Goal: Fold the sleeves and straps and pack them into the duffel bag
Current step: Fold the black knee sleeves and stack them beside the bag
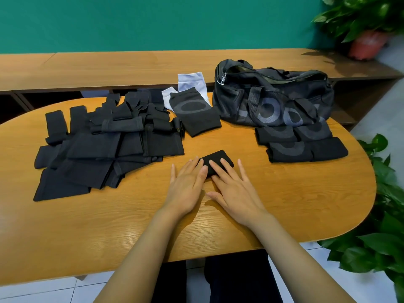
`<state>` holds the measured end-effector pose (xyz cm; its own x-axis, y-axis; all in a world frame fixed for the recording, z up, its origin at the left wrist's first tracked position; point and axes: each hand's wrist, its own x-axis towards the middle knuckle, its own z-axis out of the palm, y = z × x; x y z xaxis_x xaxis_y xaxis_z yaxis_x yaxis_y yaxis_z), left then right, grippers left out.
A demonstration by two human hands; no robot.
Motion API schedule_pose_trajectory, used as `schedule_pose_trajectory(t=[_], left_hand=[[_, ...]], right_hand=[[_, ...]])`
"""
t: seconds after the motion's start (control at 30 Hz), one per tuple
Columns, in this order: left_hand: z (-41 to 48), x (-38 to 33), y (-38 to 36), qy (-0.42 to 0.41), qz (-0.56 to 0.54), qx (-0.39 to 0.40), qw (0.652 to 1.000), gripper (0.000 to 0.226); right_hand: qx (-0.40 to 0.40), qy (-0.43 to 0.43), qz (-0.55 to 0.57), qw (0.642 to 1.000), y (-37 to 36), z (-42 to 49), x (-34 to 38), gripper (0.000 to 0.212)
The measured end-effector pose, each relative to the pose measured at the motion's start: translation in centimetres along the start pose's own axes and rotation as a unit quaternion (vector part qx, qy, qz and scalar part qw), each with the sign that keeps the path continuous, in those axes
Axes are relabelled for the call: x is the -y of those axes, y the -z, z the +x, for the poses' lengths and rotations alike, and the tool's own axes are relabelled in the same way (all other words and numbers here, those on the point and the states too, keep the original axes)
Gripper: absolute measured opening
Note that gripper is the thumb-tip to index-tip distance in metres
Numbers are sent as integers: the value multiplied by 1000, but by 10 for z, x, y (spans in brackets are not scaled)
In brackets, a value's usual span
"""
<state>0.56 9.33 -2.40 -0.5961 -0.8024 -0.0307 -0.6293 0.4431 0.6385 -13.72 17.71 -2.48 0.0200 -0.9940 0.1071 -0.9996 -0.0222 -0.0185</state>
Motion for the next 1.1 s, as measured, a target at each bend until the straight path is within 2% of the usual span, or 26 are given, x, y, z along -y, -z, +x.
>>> schedule_pose_trajectory(t=[0.1, 0.2, 0.3, 0.43, 0.53, 0.7, 0.9, 0.97, 1.1], left_hand=[[5, 2, -1, -1, -29, 1, 1000, 74], [10, 7, -6, 6, -17, -51, 999, 73], [12, 8, -12, 12, 12, -100, 995, 75], [14, 8, -14, 1, 24, -108, 994, 77], [14, 6, -13, 13, 29, -102, 994, 75], [15, 5, -14, 14, 43, -97, 994, 76], [15, 8, -15, 6, 44, -109, 993, 83], [15, 7, -14, 2, 30, -118, 993, 84], [13, 8, -8, -1, 18, -130, 991, 83]], right_hand=[[-1, -12, -4, 1000, 1, 9, -3, 91], [-22, -43, -26, 998, 12, 17, -21, 80], [-60, -110, -73, 989, 27, 27, -59, 74], [-69, -203, -88, 973, 36, 29, -122, 81], [-58, -229, -89, 968, 35, 24, -150, 87], [18, -236, -32, 971, 23, 21, -165, 88], [-30, -234, 61, 970, 21, 21, -159, 51], [-52, -212, 55, 974, 22, 23, -151, 46], [-68, -149, 31, 986, 23, 33, -130, 51]])
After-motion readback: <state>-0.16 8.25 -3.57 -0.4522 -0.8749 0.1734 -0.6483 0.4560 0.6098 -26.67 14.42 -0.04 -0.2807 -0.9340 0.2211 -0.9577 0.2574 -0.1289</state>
